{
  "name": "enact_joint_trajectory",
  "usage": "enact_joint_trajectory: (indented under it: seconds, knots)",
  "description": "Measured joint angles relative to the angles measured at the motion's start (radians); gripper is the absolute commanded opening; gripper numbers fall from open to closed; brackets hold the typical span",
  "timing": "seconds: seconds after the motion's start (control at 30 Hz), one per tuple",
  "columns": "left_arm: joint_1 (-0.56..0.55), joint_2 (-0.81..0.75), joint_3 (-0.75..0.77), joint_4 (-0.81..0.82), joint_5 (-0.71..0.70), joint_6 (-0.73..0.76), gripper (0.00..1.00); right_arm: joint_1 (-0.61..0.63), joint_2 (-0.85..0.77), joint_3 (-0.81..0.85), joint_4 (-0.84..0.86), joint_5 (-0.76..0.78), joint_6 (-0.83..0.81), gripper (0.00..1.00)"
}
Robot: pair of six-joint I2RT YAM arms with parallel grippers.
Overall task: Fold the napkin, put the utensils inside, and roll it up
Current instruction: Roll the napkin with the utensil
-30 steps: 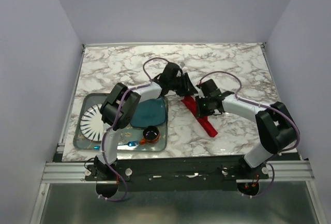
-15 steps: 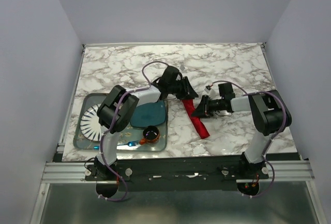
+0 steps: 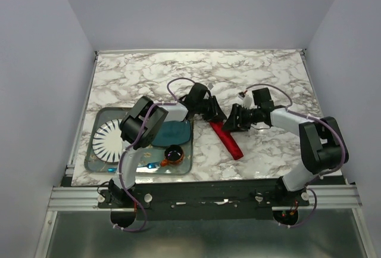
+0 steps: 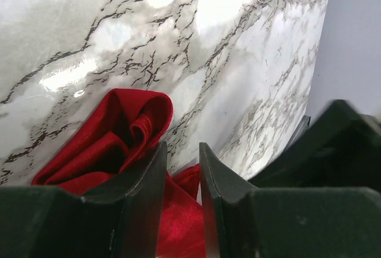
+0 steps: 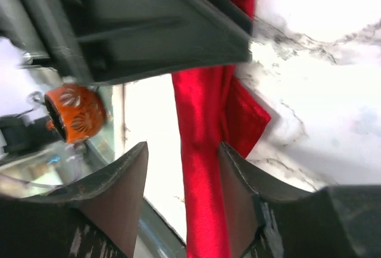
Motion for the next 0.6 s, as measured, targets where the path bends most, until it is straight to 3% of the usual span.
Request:
enact_joint_trajectory:
  seconds: [0.13,0.3,0.4,0.6]
  knots:
    - [0.0,0.0,-0.002,0.006,0.0,0.0,0.37,0.073,-0.089,0.091,-0.146,0.179,-0.052,0.68]
    - [0.0,0.0,-0.003,0.007,0.0,0.0,0.37,0.293,-0.13,0.193,-0.269,0.515,-0.098,0.73]
    - [0.0,0.0,-0.003,0.008,0.0,-0.004,0.37,0.459,-0.104,0.248,-0.329,0.739,-0.11,0.75]
    - [0.008,0.004,-0.008,0.024,0.004,-0.027,0.37,0.586,0.034,0.299,-0.395,1.002,-0.113,0.76]
